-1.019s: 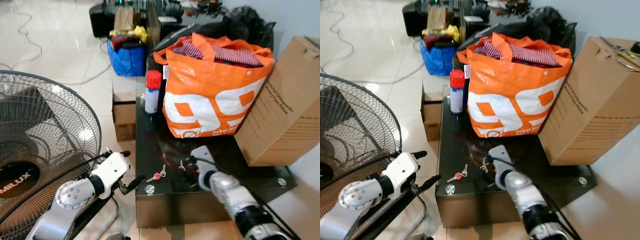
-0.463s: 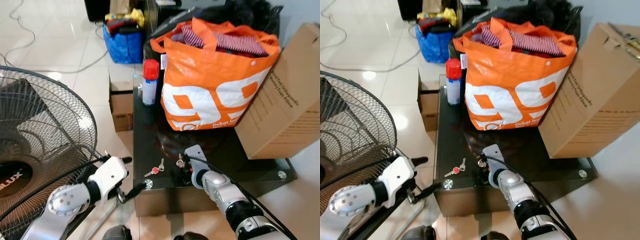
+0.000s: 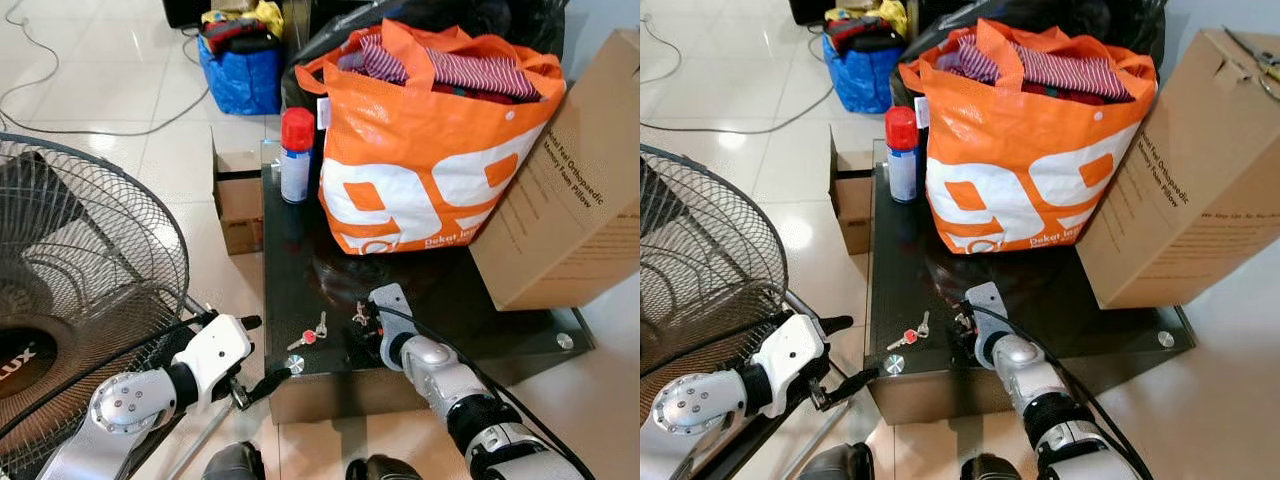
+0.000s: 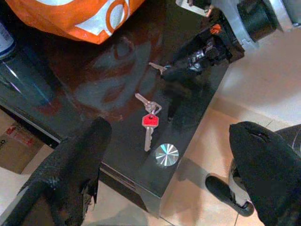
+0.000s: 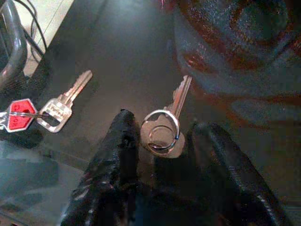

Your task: Hang keys on a hook

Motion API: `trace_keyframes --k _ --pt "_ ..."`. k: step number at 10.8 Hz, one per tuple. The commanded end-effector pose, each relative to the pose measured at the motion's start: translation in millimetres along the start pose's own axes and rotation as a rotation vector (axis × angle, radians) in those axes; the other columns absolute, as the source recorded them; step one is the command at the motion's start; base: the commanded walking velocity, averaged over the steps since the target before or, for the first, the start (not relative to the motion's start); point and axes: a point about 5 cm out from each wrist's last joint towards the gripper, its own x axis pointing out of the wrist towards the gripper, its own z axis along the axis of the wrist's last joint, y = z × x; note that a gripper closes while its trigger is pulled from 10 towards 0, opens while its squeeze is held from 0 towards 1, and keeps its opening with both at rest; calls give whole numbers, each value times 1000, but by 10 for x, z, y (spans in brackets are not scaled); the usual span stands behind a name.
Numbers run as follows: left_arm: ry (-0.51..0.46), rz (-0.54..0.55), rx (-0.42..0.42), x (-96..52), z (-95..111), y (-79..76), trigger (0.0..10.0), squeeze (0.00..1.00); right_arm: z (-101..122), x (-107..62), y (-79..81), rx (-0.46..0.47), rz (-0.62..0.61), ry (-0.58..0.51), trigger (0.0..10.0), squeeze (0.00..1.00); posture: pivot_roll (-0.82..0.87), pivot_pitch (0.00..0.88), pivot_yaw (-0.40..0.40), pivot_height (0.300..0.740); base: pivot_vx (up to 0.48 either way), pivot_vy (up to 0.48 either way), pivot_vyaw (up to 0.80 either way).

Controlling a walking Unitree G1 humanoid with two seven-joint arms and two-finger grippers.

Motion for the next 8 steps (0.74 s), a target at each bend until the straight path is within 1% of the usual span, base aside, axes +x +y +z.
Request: trace_keyframes --k 1,4,8 --pt "4 -4 3 -28 2 -9 10000 0 -14 4 -3 0 -5 6 3608 0 -35 164 -72 740 0 0 0" --pt "3 -8 3 -26 10 -16 10000 0 -65 6 0 -14 -12 26 3490 0 -37 168 -71 740 0 0 0" --pt "4 -14 7 -22 18 -24 10000 0 -99 10 10 -22 -26 35 2824 0 -36 168 -70 740 0 0 0"
